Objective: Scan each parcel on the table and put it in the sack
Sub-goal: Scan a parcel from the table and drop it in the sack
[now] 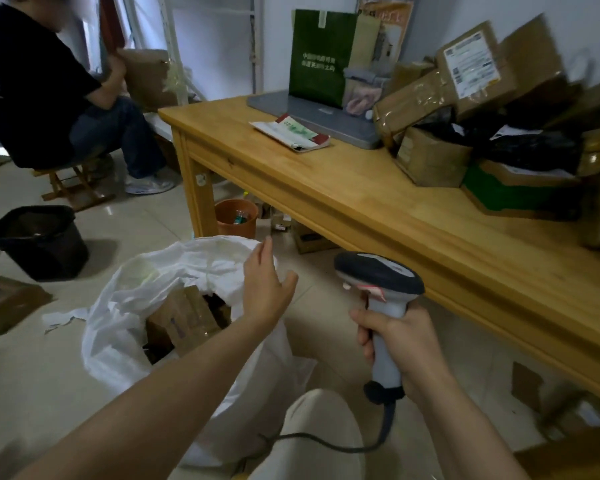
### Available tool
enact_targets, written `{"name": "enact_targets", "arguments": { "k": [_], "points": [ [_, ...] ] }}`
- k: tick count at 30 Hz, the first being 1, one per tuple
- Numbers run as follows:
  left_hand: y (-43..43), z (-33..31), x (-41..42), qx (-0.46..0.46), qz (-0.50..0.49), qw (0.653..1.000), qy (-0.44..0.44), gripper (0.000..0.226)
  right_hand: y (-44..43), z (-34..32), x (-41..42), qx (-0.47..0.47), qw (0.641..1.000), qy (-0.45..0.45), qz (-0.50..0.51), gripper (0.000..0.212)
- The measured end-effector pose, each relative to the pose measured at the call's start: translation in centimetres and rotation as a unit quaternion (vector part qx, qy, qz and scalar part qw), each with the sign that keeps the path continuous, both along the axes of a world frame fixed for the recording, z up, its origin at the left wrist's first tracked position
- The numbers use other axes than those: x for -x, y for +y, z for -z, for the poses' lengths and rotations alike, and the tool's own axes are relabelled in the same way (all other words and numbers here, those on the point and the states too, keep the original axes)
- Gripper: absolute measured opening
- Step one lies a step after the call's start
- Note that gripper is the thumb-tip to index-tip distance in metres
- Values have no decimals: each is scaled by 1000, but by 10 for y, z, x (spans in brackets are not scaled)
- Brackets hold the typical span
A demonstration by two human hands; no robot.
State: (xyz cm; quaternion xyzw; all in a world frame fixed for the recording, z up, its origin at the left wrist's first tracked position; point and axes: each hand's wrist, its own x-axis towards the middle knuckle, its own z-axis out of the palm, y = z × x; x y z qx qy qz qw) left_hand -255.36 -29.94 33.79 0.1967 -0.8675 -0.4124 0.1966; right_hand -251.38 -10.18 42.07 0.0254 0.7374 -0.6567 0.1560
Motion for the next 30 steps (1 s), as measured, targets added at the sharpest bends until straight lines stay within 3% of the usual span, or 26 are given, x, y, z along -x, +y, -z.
{"name": "enact_targets", "arguments": {
  "k": [4,12,17,23,30],
  "points": [
    [66,-47,20,74,101,989,74,74,43,-15,3,84,992,9,90,15],
    [210,-114,72,163,265,945,100,75,146,-49,4,178,957,42,225,18],
    [294,-143,101,175,323,925,94,87,201,-62,3,216,931,63,287,14],
    [406,-179,100,189,427,876,121,98,260,-62,-7,270,882,98,374,13],
    [504,-196,105,347,446,821,82,123,300,-47,-22,291,842,99,443,14]
  ]
}}
